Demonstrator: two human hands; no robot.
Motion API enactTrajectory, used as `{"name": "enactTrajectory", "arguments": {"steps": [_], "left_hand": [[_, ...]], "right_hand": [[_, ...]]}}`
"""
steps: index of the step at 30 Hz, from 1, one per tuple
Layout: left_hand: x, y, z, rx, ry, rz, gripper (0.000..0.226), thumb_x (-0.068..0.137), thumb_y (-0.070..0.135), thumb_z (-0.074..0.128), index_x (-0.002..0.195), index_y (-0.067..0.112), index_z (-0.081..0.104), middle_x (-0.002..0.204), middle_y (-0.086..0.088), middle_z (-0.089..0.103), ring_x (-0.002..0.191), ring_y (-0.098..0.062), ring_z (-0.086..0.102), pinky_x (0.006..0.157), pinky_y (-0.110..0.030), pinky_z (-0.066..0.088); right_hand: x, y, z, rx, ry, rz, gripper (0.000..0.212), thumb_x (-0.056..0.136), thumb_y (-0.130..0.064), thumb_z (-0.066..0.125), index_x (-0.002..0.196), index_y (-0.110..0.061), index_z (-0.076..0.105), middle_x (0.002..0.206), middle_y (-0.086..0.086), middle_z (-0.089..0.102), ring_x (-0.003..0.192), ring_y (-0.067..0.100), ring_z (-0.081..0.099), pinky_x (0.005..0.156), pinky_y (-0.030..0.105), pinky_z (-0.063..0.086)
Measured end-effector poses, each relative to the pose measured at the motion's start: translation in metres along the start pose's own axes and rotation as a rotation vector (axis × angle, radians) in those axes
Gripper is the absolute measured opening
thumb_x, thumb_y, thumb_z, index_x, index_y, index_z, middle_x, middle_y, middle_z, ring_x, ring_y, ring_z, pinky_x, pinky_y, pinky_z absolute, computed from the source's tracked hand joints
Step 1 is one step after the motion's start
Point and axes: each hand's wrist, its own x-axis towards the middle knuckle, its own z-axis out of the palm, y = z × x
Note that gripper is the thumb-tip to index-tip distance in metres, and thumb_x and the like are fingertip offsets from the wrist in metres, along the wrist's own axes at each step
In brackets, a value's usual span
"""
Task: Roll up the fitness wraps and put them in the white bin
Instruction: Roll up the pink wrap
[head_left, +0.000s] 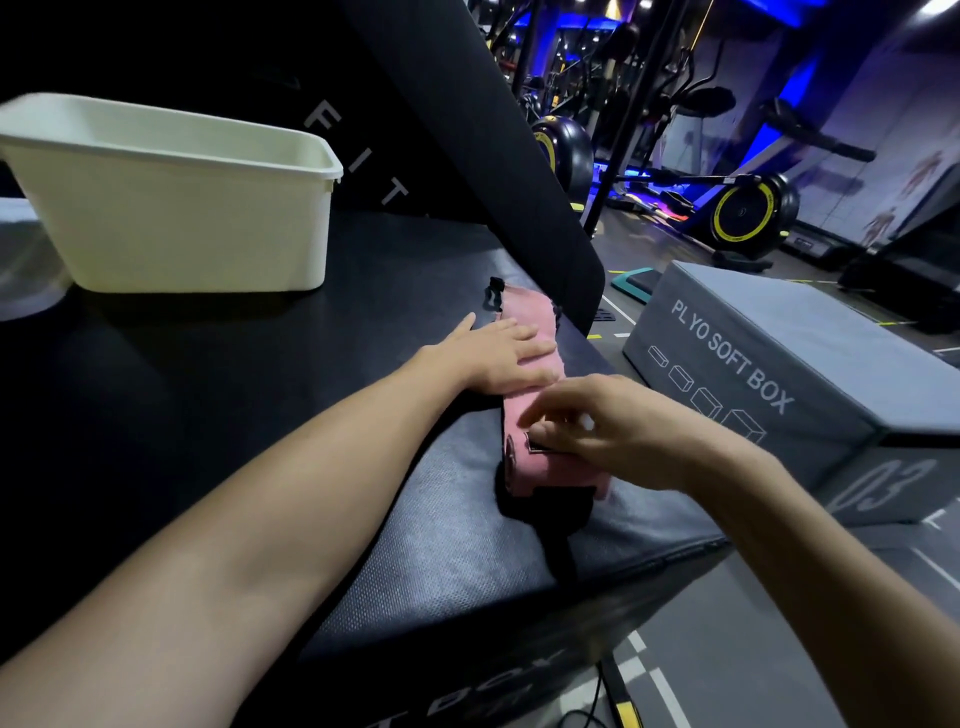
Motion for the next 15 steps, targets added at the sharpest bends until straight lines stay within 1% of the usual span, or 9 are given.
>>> {"name": "enactTrajectory", "arguments": {"steps": [1,2,4,7,8,10,12,13,15], "left_hand": [[0.000,0.000,0.000,0.002,0.000,0.000,0.060,0.104,0.062,0.026,0.161,0.044,0.018,0.172,0.014,0.005,0.158,-0.011,-0.001,0.125,-0.056,-0.010],[0.000,0.000,0.000,0.007,0.002,0.001,0.059,0.104,0.061,0.026,0.161,0.044,0.018,0.172,0.014,0.005,0.158,-0.010,-0.002,0.125,-0.055,-0.010],[0.000,0.000,0.001,0.005,0.001,-0.001,0.061,0.103,0.065,0.025,0.161,0.044,0.018,0.171,0.014,0.005,0.158,-0.010,-0.002,0.125,-0.055,-0.011],[0.003,0.000,0.002,-0.019,0.014,0.001,0.063,0.101,0.070,0.026,0.160,0.045,0.021,0.171,0.014,0.007,0.158,-0.011,-0.001,0.124,-0.056,-0.011],[0.004,-0.001,0.001,-0.018,0.017,0.004,0.063,0.101,0.069,0.026,0.160,0.045,0.021,0.171,0.014,0.007,0.158,-0.012,0.000,0.124,-0.057,-0.011],[0.006,-0.001,0.001,-0.017,0.027,0.005,0.063,0.102,0.069,0.026,0.160,0.045,0.022,0.171,0.013,0.008,0.158,-0.013,0.001,0.124,-0.059,-0.010],[0.007,-0.001,0.002,-0.012,0.036,0.007,0.062,0.102,0.068,0.027,0.159,0.045,0.024,0.171,0.013,0.010,0.158,-0.013,0.003,0.124,-0.059,-0.009],[0.008,-0.002,0.003,-0.019,0.047,0.005,0.062,0.102,0.068,0.028,0.158,0.045,0.026,0.171,0.012,0.012,0.158,-0.014,0.005,0.124,-0.059,-0.008],[0.009,-0.003,0.003,-0.056,0.106,-0.017,0.064,0.098,0.071,0.035,0.155,0.040,0.036,0.168,0.008,0.023,0.156,-0.016,0.016,0.125,-0.057,-0.002]], "right_hand": [[-0.002,-0.001,0.001,0.022,0.063,0.013,0.014,0.097,-0.037,0.067,0.106,-0.027,0.069,0.082,-0.007,0.066,0.075,0.009,0.057,0.074,0.027,0.044],[-0.004,-0.002,0.003,0.029,0.114,0.031,0.010,0.096,-0.038,0.068,0.104,-0.032,0.066,0.079,-0.010,0.065,0.072,0.007,0.058,0.071,0.026,0.043],[-0.007,-0.004,0.010,-0.010,0.212,0.052,0.008,0.096,-0.040,0.066,0.093,-0.034,0.063,0.077,-0.012,0.065,0.071,0.015,0.061,0.071,0.033,0.047],[-0.016,-0.002,0.030,-0.083,0.434,-0.029,0.023,0.094,-0.047,0.059,0.084,-0.027,0.062,0.078,-0.005,0.066,0.074,0.026,0.059,0.068,0.041,0.049],[-0.019,-0.001,0.036,-0.076,0.474,-0.057,0.028,0.093,-0.051,0.056,0.083,-0.025,0.060,0.079,-0.005,0.064,0.075,0.027,0.059,0.066,0.042,0.050],[-0.028,0.001,0.044,-0.066,0.463,-0.078,0.040,0.088,-0.065,0.055,0.090,-0.026,0.062,0.089,-0.009,0.063,0.080,0.023,0.060,0.070,0.038,0.051],[-0.034,0.002,0.049,-0.101,0.412,-0.078,0.058,0.076,-0.077,0.059,0.105,-0.027,0.064,0.107,-0.012,0.060,0.093,0.018,0.060,0.079,0.035,0.051],[-0.036,0.003,0.050,-0.130,0.399,-0.086,0.065,0.072,-0.078,0.061,0.110,-0.025,0.063,0.112,-0.011,0.058,0.099,0.018,0.058,0.082,0.036,0.051],[-0.036,0.003,0.052,-0.163,0.388,-0.104,0.064,0.074,-0.072,0.060,0.114,-0.023,0.062,0.114,-0.009,0.058,0.102,0.020,0.057,0.086,0.039,0.053]]}}
